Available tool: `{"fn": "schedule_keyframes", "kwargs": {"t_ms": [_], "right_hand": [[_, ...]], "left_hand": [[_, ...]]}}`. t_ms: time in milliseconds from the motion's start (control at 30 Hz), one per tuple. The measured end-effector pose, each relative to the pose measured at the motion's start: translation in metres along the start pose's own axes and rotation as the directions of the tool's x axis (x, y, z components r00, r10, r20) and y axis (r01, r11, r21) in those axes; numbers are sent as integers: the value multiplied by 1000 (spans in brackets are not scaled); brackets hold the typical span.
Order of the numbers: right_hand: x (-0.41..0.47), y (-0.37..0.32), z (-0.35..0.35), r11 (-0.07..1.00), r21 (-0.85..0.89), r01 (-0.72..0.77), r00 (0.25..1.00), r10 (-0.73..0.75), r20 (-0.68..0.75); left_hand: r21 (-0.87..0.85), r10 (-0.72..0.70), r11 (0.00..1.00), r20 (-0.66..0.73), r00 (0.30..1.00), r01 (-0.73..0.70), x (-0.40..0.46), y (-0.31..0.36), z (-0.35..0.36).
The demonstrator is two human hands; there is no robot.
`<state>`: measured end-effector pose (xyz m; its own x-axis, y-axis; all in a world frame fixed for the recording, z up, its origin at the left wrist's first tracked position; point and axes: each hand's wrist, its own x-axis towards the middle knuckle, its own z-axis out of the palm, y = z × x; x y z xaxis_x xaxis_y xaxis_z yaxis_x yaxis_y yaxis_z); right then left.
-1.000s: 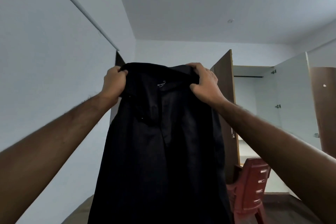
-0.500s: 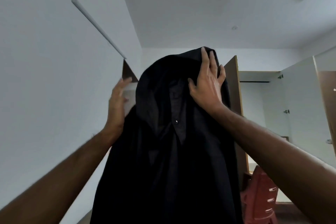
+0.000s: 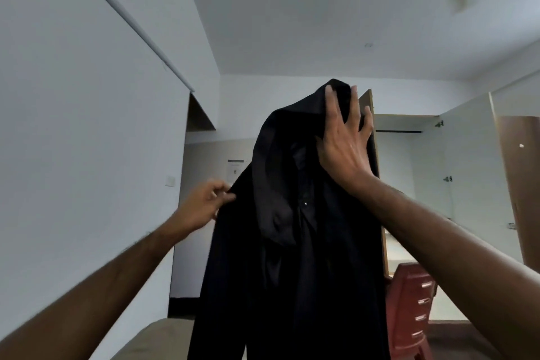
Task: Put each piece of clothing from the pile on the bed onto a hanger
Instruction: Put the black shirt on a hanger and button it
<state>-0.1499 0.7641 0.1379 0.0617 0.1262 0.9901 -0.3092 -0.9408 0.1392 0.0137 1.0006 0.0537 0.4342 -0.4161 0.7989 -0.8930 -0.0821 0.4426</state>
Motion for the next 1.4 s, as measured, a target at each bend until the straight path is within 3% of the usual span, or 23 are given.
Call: {"fn": "schedule_keyframes", "kwargs": {"t_ms": [67,167,367,433,467,533,633,700,733,833,933,967,1033,1100,1300,1400], "right_hand": [[-2,6,-7,1000,6,-12,1000,12,-6],[-5,6,-13,999,36,-3,1000,2,5],[1,-4,-18,1000,3,10,1000,-10,-14],[3,-3,-22,999,-38,23,999,-24,-36],[4,-2,-24,999,-50,14,999,-16,-49],[7,4,-25,997,-73,-17,998,13,-66],[4,15,-13,988,-153,-29,999,23,-44],[-7,20,3,984,-173,-31,999,36,26],[-16,21,13,983,-182,-26,997,40,73],[-56,26,49,983,-184,12,977,28,212],[-113,27,89,988,-149,46,964,-4,267],[-134,29,105,989,-136,60,960,-20,280],[-177,34,141,988,-128,83,949,-39,313],[-223,42,182,987,-132,90,929,-35,369],[-371,51,334,986,-114,124,781,-26,625],[-451,55,411,982,-109,154,678,-25,734]], "left_hand": [[112,35,994,-183,982,-14,12,3,-23],[191,51,982,-271,961,2,21,12,-44],[4,-89,994,-527,845,107,19,37,-47],[46,39,999,-548,836,-17,14,43,-60],[161,177,981,-518,837,-108,12,44,-69],[450,418,856,-314,852,-254,7,49,-88],[676,441,651,36,897,-347,17,39,-114],[718,455,555,159,876,-419,27,21,-119],[738,452,534,163,877,-412,31,9,-117],[748,301,640,-29,953,-179,35,-33,-98],[790,222,611,-114,968,-47,23,-85,-63],[830,272,550,-74,959,-93,17,-106,-50],[878,365,386,136,921,-283,6,-154,-26],[850,351,268,352,868,-454,-2,-208,-1],[699,171,165,674,719,-695,-20,-387,103],[688,3,113,722,692,-717,-34,-478,172]]}}
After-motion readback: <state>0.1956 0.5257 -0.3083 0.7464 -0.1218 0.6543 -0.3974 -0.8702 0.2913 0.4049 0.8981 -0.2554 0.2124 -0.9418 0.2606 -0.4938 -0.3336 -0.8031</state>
